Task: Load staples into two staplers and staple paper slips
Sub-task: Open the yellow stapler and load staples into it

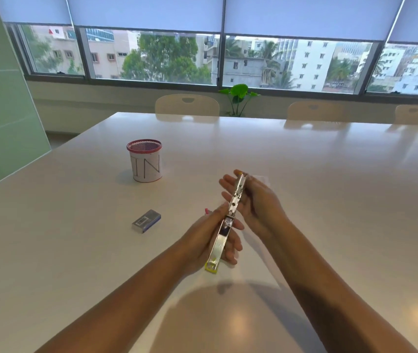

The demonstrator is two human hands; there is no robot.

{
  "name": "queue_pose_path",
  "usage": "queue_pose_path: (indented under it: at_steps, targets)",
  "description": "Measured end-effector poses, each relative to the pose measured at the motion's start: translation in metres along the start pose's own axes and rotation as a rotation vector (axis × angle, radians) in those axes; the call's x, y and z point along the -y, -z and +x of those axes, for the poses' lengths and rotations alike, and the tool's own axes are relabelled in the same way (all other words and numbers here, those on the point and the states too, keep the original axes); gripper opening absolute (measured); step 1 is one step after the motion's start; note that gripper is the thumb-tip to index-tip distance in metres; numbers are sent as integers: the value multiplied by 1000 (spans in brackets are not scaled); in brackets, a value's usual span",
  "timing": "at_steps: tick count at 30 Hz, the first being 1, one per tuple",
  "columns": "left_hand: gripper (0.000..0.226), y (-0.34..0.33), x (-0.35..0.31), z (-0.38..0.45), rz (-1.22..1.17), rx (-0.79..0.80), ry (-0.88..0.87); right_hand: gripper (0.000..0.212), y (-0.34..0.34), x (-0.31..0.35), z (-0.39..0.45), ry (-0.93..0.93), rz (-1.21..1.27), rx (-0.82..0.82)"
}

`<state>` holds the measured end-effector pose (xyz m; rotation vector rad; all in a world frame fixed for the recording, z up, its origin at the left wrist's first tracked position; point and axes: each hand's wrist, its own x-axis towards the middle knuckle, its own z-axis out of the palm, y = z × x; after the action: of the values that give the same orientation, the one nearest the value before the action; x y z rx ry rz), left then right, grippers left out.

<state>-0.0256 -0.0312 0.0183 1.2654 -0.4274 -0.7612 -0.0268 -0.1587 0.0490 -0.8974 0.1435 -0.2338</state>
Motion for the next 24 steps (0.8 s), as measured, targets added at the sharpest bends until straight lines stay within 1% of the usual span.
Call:
queue_pose_path:
  at_steps: [2, 3, 4, 6, 7, 8, 9, 12, 15, 18, 24]
  targets:
    - [43, 0, 2, 2, -74, -9, -12, 26, -2, -6, 0, -15, -100, 6]
    - [42, 2, 4, 4, -132, -23, -20, 29, -2, -8, 0, 16, -206, -20]
    - [41, 4, 4, 5, -198, -39, -24, 32, 0, -10, 2, 83, -363, -68]
    - [44, 8, 3, 8, -291, -70, -47, 34, 4, -13, 4, 293, -768, -177]
    - [46, 10, 2, 9, -311, -86, -61, 34, 5, -14, 4, 405, -944, -201]
    - [48, 11, 1, 9, -323, -98, -75, 36, 6, -14, 3, 490, -1069, -193]
    - [48, 12, 1, 9, -328, -107, -84, 37, 6, -15, 1, 542, -1141, -162]
    - [44, 13, 3, 10, -292, -116, -90, 41, 2, -17, -4, 588, -1280, -54]
    - [41, 12, 5, 12, -228, -108, -79, 42, 1, -19, -6, 587, -1438, -1]
    - [41, 11, 8, 12, -156, -122, -71, 40, 2, -19, -6, 558, -1472, 10]
    - [38, 14, 11, 15, -196, -105, -49, 35, 3, -20, -3, 544, -1500, -35]
